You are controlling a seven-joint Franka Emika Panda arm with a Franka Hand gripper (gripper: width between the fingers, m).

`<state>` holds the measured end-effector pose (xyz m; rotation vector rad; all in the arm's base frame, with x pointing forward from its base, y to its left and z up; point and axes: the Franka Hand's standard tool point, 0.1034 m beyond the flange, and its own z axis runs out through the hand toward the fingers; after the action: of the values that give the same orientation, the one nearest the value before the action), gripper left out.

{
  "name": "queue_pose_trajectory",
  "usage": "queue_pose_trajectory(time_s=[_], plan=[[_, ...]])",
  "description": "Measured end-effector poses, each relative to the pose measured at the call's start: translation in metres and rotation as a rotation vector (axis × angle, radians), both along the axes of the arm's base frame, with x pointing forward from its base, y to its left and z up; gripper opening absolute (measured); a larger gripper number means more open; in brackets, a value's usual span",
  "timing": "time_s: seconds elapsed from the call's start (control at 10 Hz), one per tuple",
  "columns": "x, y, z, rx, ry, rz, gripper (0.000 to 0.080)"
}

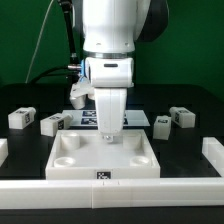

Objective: Assemble one leg

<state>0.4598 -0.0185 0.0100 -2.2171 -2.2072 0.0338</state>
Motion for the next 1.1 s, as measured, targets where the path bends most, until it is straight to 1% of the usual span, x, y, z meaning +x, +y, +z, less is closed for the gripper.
queue_pose_trajectory(time_s=[0.2, 0.5, 0.7, 0.8, 0.9, 1.1], plan=[[0.004, 0.023, 0.001, 0.009, -0.004, 0.012, 0.0057], [0.016, 0.063, 0.000, 0.027, -0.018, 0.004, 0.0057], [0.025, 0.080, 0.000, 0.033, -0.027, -0.018, 0.0057], [0.029, 0.092, 0.002, 0.034, -0.028, -0.034, 0.0057], [0.030, 0.099, 0.001, 0.030, -0.023, -0.024, 0.0058], [0.030, 0.099, 0.000, 0.026, -0.019, -0.020, 0.0058]])
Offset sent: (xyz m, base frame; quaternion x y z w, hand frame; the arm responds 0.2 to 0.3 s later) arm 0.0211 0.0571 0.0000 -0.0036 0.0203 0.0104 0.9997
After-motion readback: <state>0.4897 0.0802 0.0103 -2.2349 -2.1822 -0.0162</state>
